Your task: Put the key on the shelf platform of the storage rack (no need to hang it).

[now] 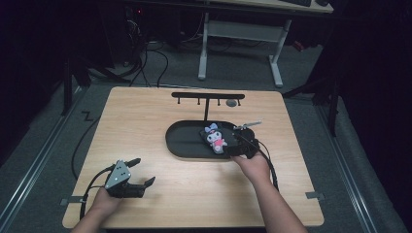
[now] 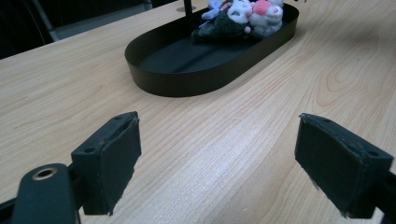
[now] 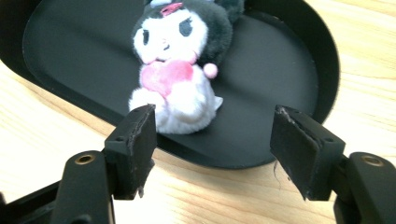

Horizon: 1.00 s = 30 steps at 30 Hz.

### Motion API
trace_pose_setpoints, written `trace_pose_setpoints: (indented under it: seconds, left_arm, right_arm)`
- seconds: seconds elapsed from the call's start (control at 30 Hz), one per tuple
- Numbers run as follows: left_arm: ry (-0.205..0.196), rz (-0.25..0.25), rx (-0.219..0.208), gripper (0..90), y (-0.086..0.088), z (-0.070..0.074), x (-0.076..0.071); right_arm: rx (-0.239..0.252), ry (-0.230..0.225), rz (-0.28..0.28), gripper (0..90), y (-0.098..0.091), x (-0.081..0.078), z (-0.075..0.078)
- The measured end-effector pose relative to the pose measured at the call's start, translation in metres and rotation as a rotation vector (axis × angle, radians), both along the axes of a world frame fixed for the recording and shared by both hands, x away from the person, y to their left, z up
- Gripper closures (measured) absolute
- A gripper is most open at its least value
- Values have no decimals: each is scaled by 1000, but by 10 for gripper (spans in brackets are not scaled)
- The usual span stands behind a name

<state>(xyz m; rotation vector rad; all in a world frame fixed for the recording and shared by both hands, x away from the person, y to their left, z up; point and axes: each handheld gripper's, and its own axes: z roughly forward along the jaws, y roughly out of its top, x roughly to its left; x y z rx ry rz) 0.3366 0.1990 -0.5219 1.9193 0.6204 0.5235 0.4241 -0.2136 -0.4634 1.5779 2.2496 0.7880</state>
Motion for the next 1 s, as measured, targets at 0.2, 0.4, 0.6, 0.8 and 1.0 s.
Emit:
trace_pose_setpoints:
  seconds: [0.2,0.4,0.6,0.8,1.0]
  left_arm:
    - [-1,2,3,154,-1,0,0]
    - [-3,3,8,154,-1,0,0]
    - [-4,5,10,154,-1,-1,-1]
    - [-5,6,14,154,-2,-1,-1]
    - [-6,4,14,154,-2,-1,0]
  right_arm:
    - [12,-55,10,290,-11,-18,-4]
    - [16,-115,-2,265,-21,-39,-14]
    - [54,-181,-32,218,-28,-61,-23]
    - [57,-247,-25,193,-27,-86,-36]
    - [53,-299,3,154,-18,-109,-47]
